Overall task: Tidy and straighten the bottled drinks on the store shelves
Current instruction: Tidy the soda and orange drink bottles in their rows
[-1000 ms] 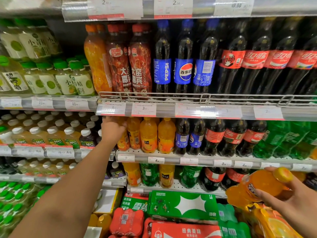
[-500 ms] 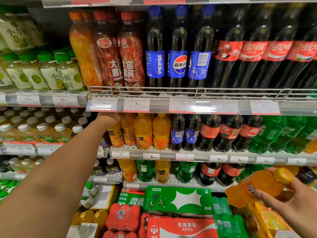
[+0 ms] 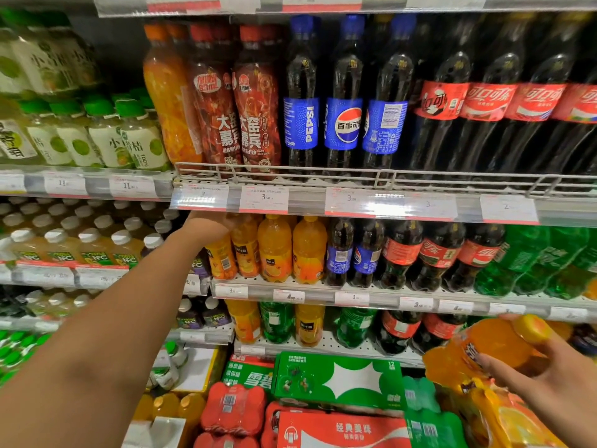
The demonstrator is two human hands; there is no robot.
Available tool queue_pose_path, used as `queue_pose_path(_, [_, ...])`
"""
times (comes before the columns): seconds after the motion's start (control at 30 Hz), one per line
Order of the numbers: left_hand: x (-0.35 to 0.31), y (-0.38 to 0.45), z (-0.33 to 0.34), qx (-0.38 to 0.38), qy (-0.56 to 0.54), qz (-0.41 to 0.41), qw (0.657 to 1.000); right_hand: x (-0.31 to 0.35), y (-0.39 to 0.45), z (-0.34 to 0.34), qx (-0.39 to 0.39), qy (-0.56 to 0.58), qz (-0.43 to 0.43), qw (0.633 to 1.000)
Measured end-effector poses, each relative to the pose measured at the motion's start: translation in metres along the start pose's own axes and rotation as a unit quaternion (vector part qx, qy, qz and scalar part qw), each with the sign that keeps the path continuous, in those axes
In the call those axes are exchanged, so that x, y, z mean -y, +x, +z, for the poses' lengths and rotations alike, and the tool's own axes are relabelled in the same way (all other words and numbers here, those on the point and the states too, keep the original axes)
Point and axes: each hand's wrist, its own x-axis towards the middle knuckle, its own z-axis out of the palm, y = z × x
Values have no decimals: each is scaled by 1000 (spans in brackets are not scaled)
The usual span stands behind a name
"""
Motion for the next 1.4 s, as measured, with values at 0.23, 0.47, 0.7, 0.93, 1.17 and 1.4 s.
queue_pose_path(0.23, [35, -4, -23, 49, 19, -56, 997, -2, -3, -5, -14, 2, 1, 1000])
queue_pose_path(0.47, [33, -6, -18, -17, 112, -38, 993, 3, -5, -2, -13, 4, -6, 1000])
queue_pose_path(0.7, [8, -8, -7, -62, 59, -80, 993, 2, -10, -6, -11, 22, -7, 1000])
queue_pose_path(0.93, [14, -6, 1, -78, -3, -62, 995, 8, -12, -9, -34, -13, -20, 999])
queue_pose_path(1.17, [-16, -35, 22, -104, 130, -36, 985, -21, 1, -20, -54, -30, -25, 998])
queue_pose_path(1.4, [-126, -96, 56, -93, 149, 77, 981, -63, 24, -47, -39, -12, -45, 998])
